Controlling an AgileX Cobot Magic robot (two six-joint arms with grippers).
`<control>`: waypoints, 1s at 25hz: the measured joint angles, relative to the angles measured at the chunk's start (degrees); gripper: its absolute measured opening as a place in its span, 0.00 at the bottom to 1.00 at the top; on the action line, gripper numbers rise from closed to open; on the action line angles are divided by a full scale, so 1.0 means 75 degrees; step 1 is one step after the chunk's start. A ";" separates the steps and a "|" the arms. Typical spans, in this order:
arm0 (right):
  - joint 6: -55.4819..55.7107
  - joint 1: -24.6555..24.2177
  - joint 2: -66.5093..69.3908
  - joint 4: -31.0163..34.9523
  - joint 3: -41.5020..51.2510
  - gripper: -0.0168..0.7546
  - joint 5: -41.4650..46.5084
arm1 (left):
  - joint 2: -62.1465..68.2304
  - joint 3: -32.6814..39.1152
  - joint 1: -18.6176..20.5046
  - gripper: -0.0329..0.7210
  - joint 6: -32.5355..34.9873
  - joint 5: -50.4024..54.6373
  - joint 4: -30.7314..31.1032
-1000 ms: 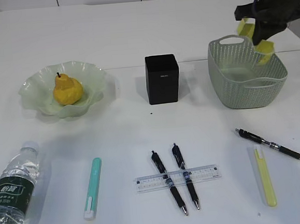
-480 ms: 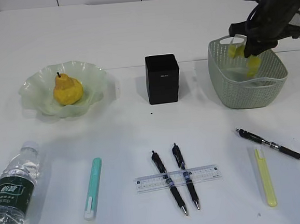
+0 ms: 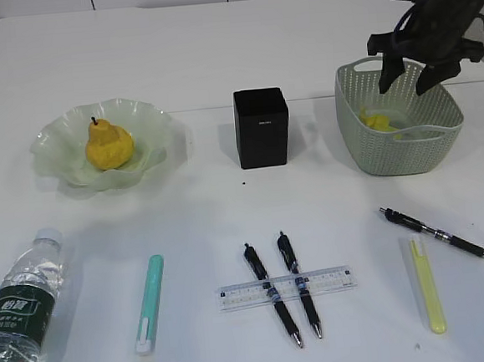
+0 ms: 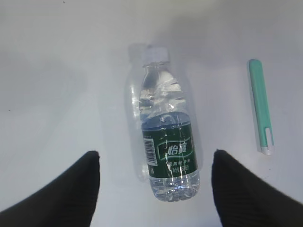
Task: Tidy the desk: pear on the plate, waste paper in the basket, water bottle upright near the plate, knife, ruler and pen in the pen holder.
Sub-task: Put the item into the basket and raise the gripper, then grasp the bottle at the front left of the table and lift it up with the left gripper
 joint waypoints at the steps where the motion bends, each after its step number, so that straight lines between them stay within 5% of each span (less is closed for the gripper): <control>1: 0.0000 0.0000 0.0000 0.0057 -0.0138 0.61 0.0180 | 0.0000 0.0000 0.0000 0.73 0.0000 0.0000 0.0000; 16: -0.0263 0.0451 -0.1700 0.0580 -0.0184 0.62 0.1245 | 0.0000 0.0000 0.0000 0.73 0.0000 0.0000 0.0000; 25: -0.0810 0.1430 -0.3394 0.0227 0.2496 0.62 0.1287 | 0.0000 0.0000 -0.0012 0.73 0.0000 0.0000 0.0000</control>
